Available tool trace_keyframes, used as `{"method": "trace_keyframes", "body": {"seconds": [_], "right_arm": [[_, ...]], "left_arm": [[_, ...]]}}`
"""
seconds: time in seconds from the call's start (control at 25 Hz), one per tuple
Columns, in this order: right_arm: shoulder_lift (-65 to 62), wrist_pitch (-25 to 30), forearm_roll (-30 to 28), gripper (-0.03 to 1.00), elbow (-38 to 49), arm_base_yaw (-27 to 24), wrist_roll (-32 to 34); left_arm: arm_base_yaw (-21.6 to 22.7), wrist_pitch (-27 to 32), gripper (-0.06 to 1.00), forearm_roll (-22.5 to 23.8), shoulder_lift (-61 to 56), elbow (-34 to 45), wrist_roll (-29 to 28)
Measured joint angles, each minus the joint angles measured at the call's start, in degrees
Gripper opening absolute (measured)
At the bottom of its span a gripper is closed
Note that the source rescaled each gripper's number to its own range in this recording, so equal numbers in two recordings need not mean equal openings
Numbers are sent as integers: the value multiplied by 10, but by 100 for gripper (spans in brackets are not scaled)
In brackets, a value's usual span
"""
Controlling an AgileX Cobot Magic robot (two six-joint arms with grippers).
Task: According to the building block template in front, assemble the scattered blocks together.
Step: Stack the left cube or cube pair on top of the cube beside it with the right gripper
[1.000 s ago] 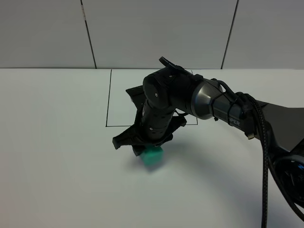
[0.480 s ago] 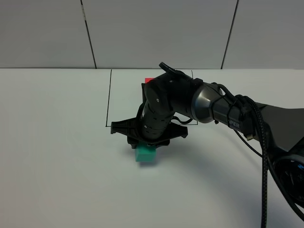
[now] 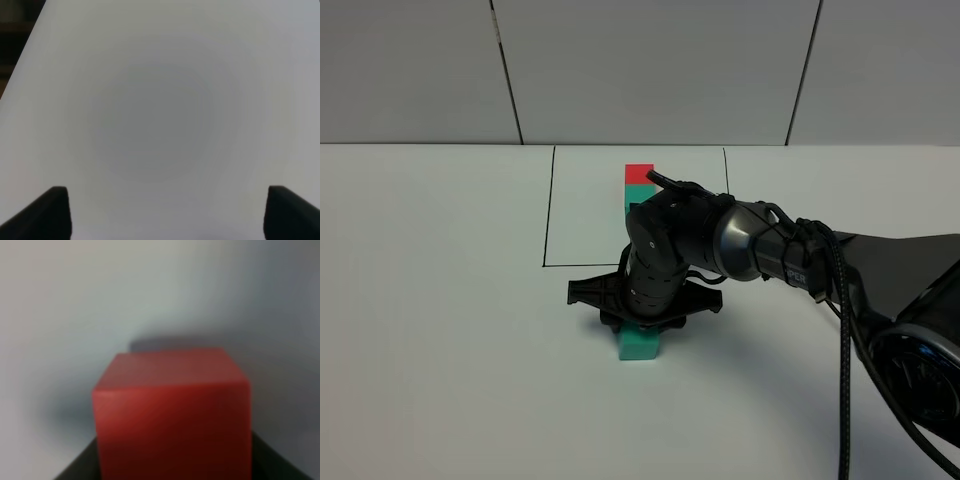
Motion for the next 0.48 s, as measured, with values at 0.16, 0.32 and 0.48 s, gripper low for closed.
{"method": "trace_keyframes", "body": {"seconds": [0.16, 0.32, 0.48], "right_arm": [[2, -6, 0, 8, 0, 0, 1], [2, -7, 0, 8, 0, 0, 2], [2, -7, 0, 8, 0, 0, 2]], "left_arm": [[0, 0, 94, 0, 0, 0, 0], [0, 0, 94, 0, 0, 0, 0], [0, 0, 94, 0, 0, 0, 0]]}}
